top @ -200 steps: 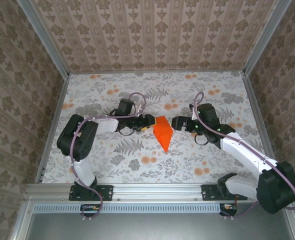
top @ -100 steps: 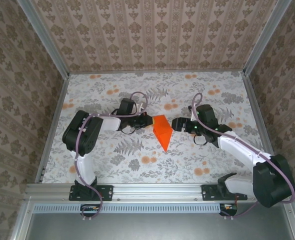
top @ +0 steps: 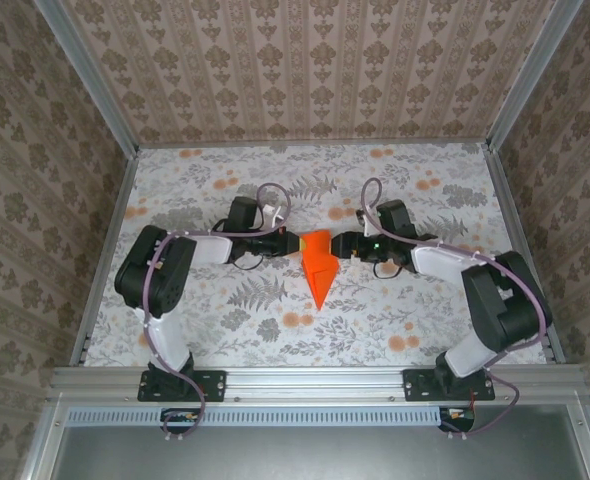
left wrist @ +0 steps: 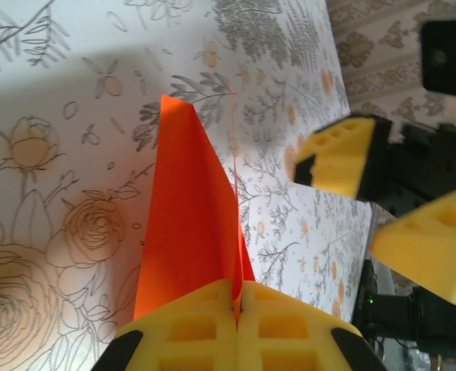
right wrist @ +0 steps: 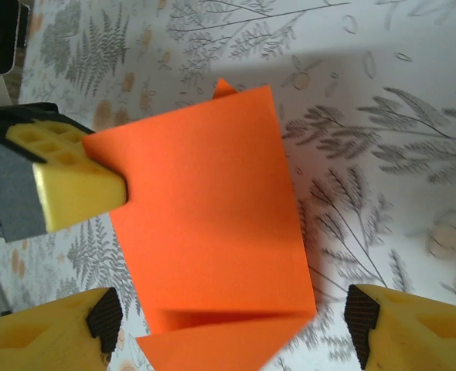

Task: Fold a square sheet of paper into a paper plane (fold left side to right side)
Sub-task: Fold the wing for the fifth time at the center of the table.

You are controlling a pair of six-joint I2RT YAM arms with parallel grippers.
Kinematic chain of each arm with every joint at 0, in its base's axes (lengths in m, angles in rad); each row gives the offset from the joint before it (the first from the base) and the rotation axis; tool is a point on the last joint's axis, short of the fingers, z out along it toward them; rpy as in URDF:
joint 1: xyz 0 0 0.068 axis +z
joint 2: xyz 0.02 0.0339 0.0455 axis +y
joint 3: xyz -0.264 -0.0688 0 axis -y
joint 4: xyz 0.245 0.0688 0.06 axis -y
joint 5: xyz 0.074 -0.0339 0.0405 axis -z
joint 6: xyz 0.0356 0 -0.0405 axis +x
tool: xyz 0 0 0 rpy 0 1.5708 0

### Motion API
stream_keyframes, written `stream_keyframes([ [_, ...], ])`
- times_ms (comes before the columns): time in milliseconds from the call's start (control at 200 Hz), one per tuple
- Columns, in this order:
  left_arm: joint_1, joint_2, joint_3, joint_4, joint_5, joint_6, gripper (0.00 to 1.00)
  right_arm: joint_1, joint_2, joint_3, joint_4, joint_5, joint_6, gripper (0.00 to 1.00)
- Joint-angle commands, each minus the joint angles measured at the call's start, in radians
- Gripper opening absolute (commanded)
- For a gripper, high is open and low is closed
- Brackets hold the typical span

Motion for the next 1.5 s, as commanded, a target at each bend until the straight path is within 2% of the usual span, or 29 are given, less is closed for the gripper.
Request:
stream_keyframes([
  [0,0.026,-0.023,-0.015,-0.03,0.062,0.075,0.0,-0.016,0.069,0.033,0.094,-0.098,-0.033,0.78],
  [285,0.03,-0.015,-0.018,-0.021,0.082,0.091,0.0,-0.029,0.218,0.043,0.258,-0.235,-0.017,0.73],
  [620,0.028,-0.014,-0.022,-0.025,0.092,0.102,0.0,-0.03,0.326,0.073,0.4,-0.351,0.041,0.67],
  [710,0.029,-0.011,-0.022,-0.027,0.092,0.106,0.0,-0.029,0.332,0.083,0.407,-0.374,0.048,0.6],
  [845,0.029,-0.007,-0.02,-0.035,0.087,0.111,0.0,-0.031,0.307,0.078,0.373,-0.348,0.028,0.55],
  [1005,0.03,0.001,-0.02,-0.041,0.084,0.118,0.0,-0.032,0.295,0.078,0.342,-0.34,0.016,0.43],
  [1295,0.031,0.013,-0.025,-0.041,0.079,0.124,0.0,-0.041,0.238,0.073,0.266,-0.327,-0.023,0.29],
  [1495,0.031,0.019,-0.025,-0.043,0.083,0.124,0.0,-0.04,0.214,0.076,0.201,-0.307,-0.042,0.15],
])
